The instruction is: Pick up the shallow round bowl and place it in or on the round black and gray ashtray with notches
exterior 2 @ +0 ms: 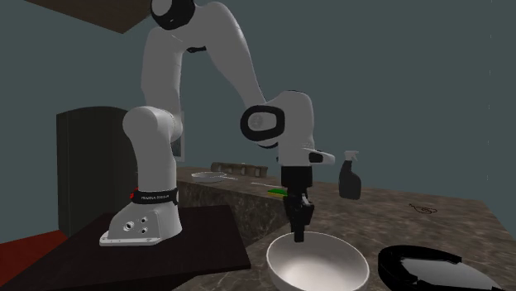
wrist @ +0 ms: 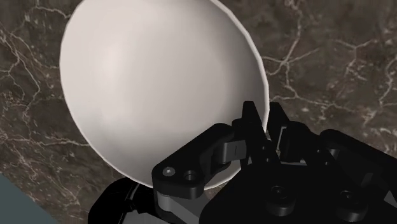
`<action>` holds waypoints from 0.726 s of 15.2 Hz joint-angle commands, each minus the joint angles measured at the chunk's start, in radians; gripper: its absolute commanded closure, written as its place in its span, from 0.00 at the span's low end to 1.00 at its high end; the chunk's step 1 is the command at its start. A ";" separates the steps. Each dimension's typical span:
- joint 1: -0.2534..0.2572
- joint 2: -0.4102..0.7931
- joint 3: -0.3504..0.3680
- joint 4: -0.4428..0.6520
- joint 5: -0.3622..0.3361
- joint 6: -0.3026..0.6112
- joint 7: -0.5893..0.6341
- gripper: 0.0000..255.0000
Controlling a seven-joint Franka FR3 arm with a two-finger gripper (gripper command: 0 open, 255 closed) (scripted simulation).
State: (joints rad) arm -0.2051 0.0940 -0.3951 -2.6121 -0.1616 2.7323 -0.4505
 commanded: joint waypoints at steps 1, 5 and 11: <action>0.004 -0.029 -0.003 0.003 -0.015 -0.031 0.012 1.00; 0.006 -0.092 -0.008 0.007 -0.045 -0.096 0.028 1.00; 0.003 -0.179 -0.005 0.021 -0.075 -0.194 0.043 1.00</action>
State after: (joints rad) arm -0.2018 -0.0679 -0.4016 -2.5941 -0.2309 2.5580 -0.4115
